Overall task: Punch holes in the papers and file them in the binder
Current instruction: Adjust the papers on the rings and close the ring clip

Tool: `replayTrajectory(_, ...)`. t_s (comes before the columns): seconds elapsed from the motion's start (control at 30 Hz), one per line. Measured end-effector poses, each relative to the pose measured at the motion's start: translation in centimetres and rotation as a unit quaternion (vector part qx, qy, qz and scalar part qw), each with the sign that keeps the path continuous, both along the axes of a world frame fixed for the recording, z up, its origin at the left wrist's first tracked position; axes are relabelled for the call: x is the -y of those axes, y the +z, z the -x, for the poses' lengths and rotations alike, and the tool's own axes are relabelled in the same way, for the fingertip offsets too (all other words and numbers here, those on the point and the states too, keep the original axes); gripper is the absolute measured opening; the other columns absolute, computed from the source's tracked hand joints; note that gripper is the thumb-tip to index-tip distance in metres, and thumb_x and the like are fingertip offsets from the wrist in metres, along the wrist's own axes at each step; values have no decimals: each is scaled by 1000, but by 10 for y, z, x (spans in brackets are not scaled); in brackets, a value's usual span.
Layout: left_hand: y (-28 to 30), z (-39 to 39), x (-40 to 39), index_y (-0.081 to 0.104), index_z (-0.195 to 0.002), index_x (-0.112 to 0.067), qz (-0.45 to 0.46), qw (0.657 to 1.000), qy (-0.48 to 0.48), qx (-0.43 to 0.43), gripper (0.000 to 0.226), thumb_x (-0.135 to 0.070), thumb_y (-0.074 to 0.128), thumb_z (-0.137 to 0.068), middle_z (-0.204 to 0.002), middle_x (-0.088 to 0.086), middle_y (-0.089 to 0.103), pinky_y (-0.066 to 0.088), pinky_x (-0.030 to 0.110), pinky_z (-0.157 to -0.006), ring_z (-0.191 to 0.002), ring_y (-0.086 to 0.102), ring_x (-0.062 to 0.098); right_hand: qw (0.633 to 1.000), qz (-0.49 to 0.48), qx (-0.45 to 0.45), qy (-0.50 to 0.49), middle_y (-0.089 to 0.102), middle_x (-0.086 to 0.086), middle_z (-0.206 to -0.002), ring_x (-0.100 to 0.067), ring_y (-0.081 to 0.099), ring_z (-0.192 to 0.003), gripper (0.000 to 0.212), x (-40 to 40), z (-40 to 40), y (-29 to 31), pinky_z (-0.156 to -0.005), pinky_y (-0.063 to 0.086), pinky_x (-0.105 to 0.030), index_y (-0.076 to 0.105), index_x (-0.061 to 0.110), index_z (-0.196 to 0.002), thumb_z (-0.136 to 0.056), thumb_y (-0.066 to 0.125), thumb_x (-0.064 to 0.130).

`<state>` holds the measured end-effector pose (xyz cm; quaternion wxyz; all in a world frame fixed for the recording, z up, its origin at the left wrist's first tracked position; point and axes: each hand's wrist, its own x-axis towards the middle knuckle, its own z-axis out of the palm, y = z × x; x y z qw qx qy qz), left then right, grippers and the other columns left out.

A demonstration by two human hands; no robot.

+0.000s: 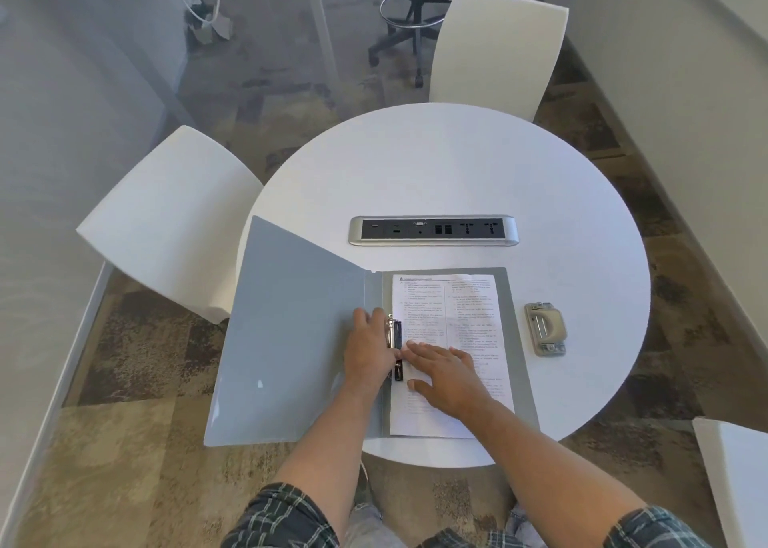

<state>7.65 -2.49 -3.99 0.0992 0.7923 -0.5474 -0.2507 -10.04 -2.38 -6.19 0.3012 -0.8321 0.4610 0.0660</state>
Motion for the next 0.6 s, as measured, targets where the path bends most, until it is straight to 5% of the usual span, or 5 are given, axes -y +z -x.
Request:
replayTrajectory(0.23, 1, -17, 10, 62, -130, -18, -11, 997, -64, -36, 59, -22, 85, -76, -124, 0, 66, 51, 37, -95, -114, 61, 23, 993, 105, -46, -4, 46, 17, -158, -10, 45, -144, 51, -3, -15, 0, -108, 38, -50, 54, 37, -146, -100, 51, 57)
replayTrajectory(0.43, 1, -23, 14, 74, -108, -21, -14, 997, -61, -34, 21, -15, 68, -89, -113, -5, 67, 54, 34, -85, -100, 66, 19, 985, 166, -50, -17, 66, 14, -138, -11, 64, -124, 52, -9, -18, -12, -97, 47, -53, 71, 33, -127, -87, 64, 66)
replayTrajectory(0.6, 0, -22, 16, 73, -104, -14, -12, 996, -92, 6, 21, -10, 54, -97, -113, 0, 66, 56, 39, -82, -97, 66, 23, 977, 211, -13, -15, 72, 12, -127, -14, 71, -110, 49, -8, -17, -16, -91, 49, -51, 69, 30, -122, -83, 73, 60)
